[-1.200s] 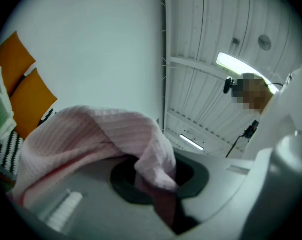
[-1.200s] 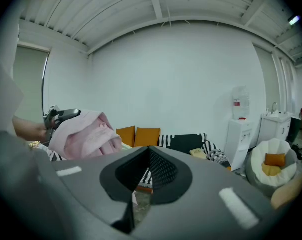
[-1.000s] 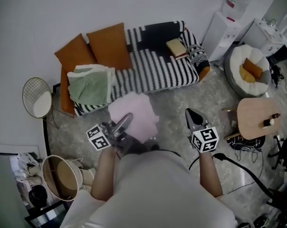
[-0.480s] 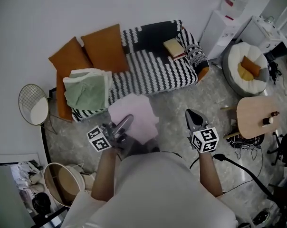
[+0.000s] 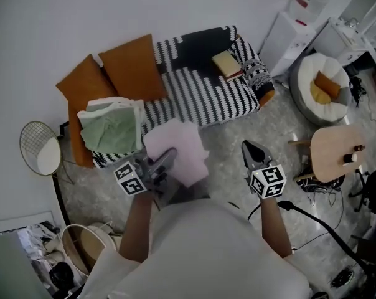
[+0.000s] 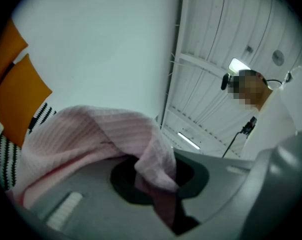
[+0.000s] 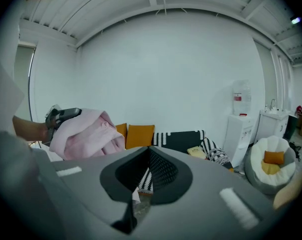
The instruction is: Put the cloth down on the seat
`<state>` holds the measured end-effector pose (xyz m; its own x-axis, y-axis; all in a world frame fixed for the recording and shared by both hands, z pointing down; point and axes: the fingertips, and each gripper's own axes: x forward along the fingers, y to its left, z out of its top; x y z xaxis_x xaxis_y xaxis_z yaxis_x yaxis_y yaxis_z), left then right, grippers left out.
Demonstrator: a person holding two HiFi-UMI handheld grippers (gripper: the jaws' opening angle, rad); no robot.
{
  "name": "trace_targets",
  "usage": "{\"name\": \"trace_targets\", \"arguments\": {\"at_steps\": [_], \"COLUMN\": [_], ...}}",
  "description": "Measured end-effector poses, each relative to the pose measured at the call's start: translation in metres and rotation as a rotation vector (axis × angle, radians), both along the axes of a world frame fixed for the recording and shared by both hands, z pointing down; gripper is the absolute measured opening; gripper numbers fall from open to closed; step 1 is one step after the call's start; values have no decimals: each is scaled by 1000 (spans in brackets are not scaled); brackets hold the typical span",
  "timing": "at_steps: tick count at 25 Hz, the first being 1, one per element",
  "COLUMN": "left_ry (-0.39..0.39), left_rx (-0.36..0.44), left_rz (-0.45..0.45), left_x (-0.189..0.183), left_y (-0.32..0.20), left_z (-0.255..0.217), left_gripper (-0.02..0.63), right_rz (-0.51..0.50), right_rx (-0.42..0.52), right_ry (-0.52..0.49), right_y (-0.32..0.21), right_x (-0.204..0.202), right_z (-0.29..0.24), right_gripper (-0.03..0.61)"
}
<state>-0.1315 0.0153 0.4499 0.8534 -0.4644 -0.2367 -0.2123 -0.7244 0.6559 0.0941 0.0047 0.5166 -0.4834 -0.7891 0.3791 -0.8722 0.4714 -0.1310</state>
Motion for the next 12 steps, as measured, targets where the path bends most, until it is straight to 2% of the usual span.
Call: {"name": "trace_targets", "arguments": {"at_steps": [12], "left_ry": [-8], "left_rx": [-4], "left_rz": [89], "left_x": [-28], "left_y": [-95], "left_z": [-4], "left_gripper": [49], "right_rz": [51], "right_rx": [-11], "right_ry": [9], "right_y": [-87], "right_x": [-38], "right_z": [-4], "right_gripper": [3]}}
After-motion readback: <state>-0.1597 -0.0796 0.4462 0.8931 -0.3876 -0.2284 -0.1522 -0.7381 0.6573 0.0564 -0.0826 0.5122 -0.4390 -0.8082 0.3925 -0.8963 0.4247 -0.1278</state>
